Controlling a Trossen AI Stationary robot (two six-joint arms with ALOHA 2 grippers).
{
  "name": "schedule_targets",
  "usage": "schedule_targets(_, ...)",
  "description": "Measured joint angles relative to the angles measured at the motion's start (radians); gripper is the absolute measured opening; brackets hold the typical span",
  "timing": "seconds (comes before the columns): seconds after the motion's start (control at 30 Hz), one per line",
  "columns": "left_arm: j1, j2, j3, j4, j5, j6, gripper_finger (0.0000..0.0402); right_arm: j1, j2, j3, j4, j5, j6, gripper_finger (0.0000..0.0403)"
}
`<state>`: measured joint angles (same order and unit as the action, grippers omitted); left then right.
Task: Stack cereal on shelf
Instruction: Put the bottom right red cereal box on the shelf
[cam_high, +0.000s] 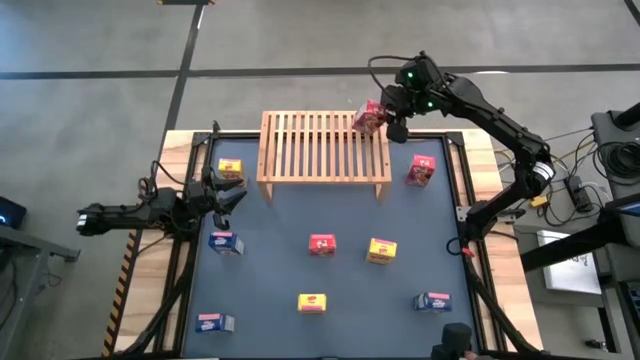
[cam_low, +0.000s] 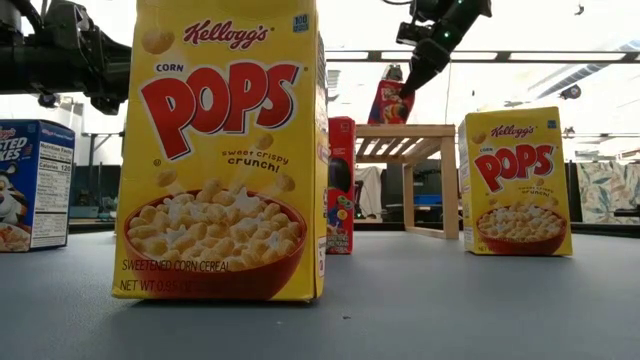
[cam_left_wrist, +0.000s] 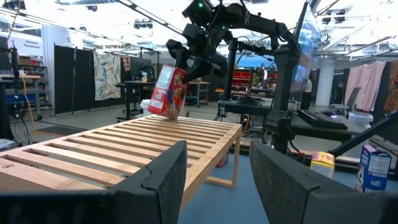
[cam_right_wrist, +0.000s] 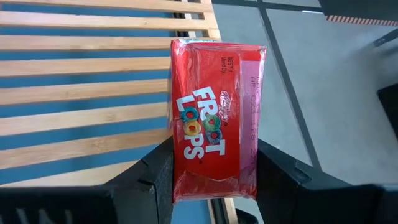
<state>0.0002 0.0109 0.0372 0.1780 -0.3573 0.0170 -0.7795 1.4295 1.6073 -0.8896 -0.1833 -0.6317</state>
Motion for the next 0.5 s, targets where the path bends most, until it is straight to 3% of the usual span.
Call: schedule_targets(0.5, 0.000, 0.000, 0.000, 0.000, 0.000, 0.000, 0.0160, 0.000, -0.001, 0.000, -0.025, 0.010, -0.022, 0.0160)
